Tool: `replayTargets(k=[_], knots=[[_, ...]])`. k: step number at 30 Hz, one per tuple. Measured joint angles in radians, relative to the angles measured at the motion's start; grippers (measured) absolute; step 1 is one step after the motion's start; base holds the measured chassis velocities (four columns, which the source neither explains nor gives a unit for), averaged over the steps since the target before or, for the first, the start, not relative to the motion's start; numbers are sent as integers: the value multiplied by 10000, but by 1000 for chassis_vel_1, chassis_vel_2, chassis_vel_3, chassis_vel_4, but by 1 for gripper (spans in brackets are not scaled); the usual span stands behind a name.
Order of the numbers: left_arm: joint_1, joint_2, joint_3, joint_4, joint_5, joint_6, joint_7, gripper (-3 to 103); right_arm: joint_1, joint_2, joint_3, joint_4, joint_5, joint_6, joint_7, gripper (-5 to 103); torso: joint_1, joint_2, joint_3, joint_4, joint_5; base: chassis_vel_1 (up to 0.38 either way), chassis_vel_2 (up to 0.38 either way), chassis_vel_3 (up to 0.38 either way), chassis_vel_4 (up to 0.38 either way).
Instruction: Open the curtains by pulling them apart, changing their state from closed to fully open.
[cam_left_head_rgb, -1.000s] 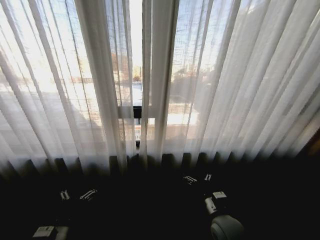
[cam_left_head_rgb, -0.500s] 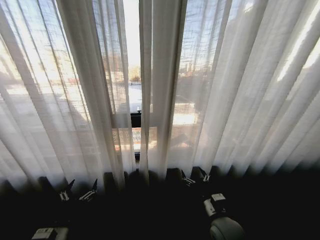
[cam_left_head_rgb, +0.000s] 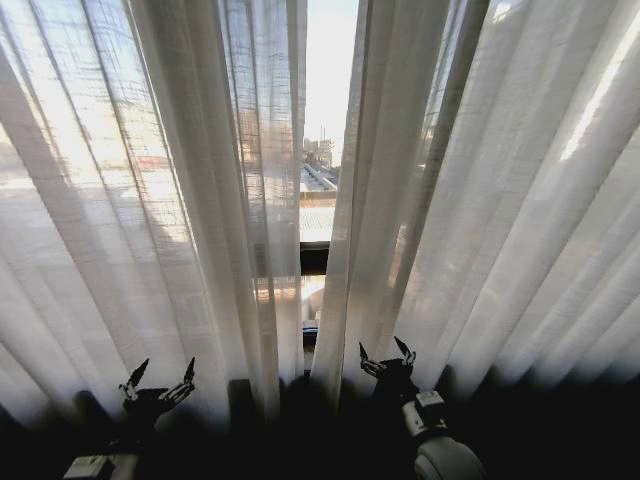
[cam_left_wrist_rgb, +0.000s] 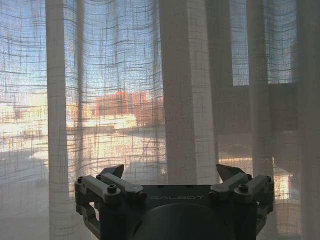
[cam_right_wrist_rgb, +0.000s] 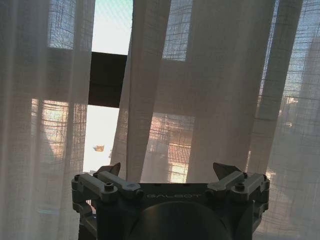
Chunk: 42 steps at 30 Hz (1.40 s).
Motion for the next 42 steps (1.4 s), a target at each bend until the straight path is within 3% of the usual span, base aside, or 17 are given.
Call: replayTargets(k=[8,16,26,34,38,41,42], knots=[[44,-95,-215,-87,7,191,-24,100,787,-151,-578,-837,930,-489,-87,100,-14,5,-3,-1,15,17,-7,-21,-6],[37,-781,-367,-314,247,306,-36,100,2532,-225,-1431,-2338,2062,-795,255,100,-3,1,0,1,7,0,-11,1,8],[47,-1251,-246,-521,557,407,-38,100,4383,259,-1780,-3735,2177,-742,830,100,-5,1,0,0,11,0,0,0,0],[120,-1559,-139,-697,853,392,-36,100,5450,580,-1893,-4808,2025,-152,1674,101,-6,1,0,0,9,0,0,0,0],[186,-1568,-139,-733,869,370,-35,100,5716,669,-1879,-5094,1966,-39,1982,92,-5,1,0,0,10,0,0,0,0],[247,-1582,-181,-761,874,322,-35,100,5900,700,-1805,-5330,1950,123,2098,76,-4,0,0,0,9,0,0,0,0],[247,-1582,-181,-761,874,322,-35,100,5900,700,-1805,-5330,1950,123,2098,76,-4,0,0,0,9,0,0,0,0]])
